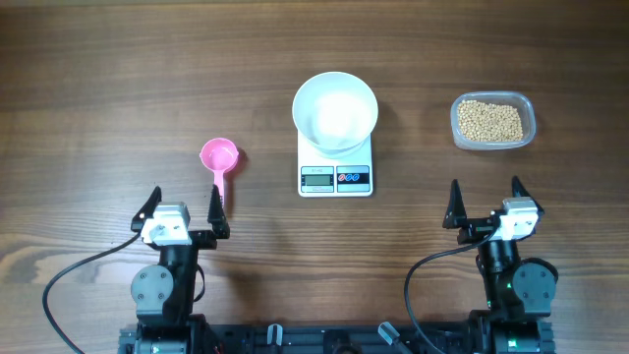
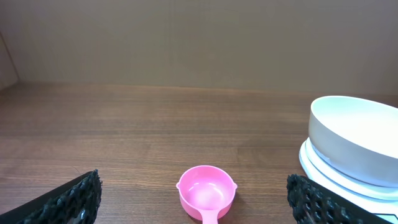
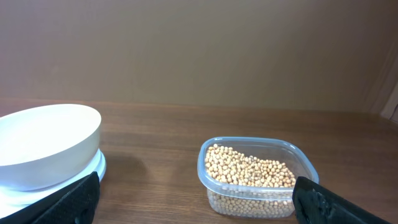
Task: Scoop item into bowl and weigh 150g on scale
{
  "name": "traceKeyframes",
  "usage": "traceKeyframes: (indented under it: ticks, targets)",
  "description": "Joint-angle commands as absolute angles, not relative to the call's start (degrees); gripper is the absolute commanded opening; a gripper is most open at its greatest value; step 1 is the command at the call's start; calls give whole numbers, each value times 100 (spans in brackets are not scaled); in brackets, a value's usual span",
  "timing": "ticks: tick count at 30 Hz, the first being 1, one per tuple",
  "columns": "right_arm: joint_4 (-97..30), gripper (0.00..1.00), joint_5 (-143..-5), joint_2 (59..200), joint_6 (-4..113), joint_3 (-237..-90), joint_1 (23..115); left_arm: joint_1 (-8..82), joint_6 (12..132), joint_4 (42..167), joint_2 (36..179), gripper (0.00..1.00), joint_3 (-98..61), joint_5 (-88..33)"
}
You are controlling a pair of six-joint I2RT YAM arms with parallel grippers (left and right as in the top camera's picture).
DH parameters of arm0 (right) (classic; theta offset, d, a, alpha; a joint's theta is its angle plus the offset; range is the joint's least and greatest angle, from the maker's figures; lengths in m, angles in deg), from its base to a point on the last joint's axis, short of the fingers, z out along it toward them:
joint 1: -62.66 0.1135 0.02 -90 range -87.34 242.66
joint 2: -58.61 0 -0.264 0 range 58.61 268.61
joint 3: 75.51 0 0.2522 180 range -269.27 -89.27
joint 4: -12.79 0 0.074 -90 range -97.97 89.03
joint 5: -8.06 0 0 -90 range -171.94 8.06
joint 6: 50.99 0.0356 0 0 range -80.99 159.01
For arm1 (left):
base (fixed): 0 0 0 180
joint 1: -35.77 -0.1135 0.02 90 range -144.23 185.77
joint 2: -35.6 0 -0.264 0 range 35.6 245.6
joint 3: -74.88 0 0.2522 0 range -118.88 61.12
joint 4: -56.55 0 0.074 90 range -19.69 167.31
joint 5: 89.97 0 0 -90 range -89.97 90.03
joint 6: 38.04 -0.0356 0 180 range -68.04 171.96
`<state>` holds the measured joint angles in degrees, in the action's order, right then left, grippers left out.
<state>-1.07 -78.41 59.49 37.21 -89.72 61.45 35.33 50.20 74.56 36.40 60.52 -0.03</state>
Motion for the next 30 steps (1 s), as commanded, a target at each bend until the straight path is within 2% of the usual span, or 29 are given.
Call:
traceKeyframes:
  ticks: [1,23,30]
  targets:
    - [-85,100,-7937,5940,3754,-8956,6173,3546,5075,7465,3610,100,6080,-53]
    - [-83,100,-7937,5940,3754,-8956,6173,3546,5083,7463,3610,100,6080,-62]
    - [-83,100,-7937,5940,3756,-8956,6173,3546,5118,7334,3610,100,6080,-960]
